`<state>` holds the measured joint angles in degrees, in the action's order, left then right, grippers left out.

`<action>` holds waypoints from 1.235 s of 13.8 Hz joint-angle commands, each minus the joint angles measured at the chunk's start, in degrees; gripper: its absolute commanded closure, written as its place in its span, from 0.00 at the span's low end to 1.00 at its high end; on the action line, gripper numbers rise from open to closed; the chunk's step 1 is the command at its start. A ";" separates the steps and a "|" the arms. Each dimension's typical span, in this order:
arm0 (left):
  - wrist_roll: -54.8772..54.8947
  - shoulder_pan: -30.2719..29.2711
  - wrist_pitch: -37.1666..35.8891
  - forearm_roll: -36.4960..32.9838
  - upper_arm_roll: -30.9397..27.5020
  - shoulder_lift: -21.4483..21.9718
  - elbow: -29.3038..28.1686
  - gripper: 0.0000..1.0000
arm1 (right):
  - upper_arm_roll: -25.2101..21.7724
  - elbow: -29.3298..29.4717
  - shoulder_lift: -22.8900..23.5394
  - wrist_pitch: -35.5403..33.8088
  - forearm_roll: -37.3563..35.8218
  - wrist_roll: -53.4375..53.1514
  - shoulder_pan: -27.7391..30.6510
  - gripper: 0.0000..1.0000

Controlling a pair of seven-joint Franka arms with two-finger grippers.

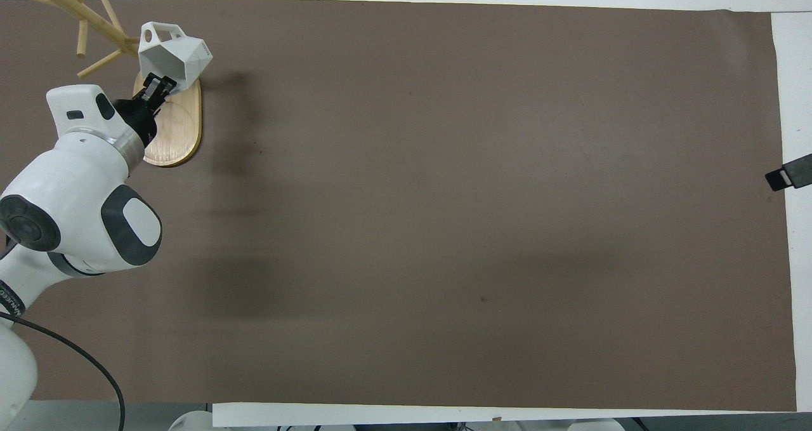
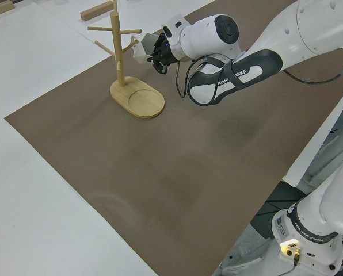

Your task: Hang cup on rack

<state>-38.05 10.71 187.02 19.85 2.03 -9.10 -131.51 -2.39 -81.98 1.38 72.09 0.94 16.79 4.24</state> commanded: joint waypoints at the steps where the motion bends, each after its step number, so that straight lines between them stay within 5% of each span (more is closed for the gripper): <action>1: -0.09 -0.25 -1.92 3.52 0.26 0.31 0.73 1.00 | -0.51 -4.15 -3.05 -0.29 -1.73 -8.34 -0.37 0.00; 2: -0.27 -0.42 -2.79 3.53 0.17 0.40 0.90 0.93 | -1.56 -4.94 -3.49 -0.46 -1.73 -8.96 -0.98 0.00; 4: -0.53 -0.69 -7.43 3.79 -0.36 0.66 1.78 0.22 | -2.54 -4.77 -3.41 0.76 -1.73 -9.05 -1.69 0.00; 5: -1.14 -0.95 -9.37 3.88 -0.45 0.92 2.04 0.04 | -2.54 -4.77 -3.41 1.20 -1.73 -8.97 -1.69 0.00; 12: -1.15 -7.27 -27.37 3.53 -0.97 8.99 1.96 0.00 | -5.77 -7.04 -3.58 1.20 -1.73 -10.72 -3.09 0.00; 15: -0.01 -10.44 -43.61 -2.24 -1.06 15.50 4.05 0.00 | -7.11 -8.37 -3.76 1.82 -1.73 -10.81 -3.71 0.00; 17: 0.17 -11.15 -60.11 -10.33 -0.97 15.52 12.63 0.00 | -6.76 -8.29 -3.76 3.31 -1.73 -10.73 -3.71 0.00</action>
<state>-38.44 0.44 138.59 14.54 0.82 6.05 -125.31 -9.13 -88.36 -0.77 73.59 0.24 7.08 1.48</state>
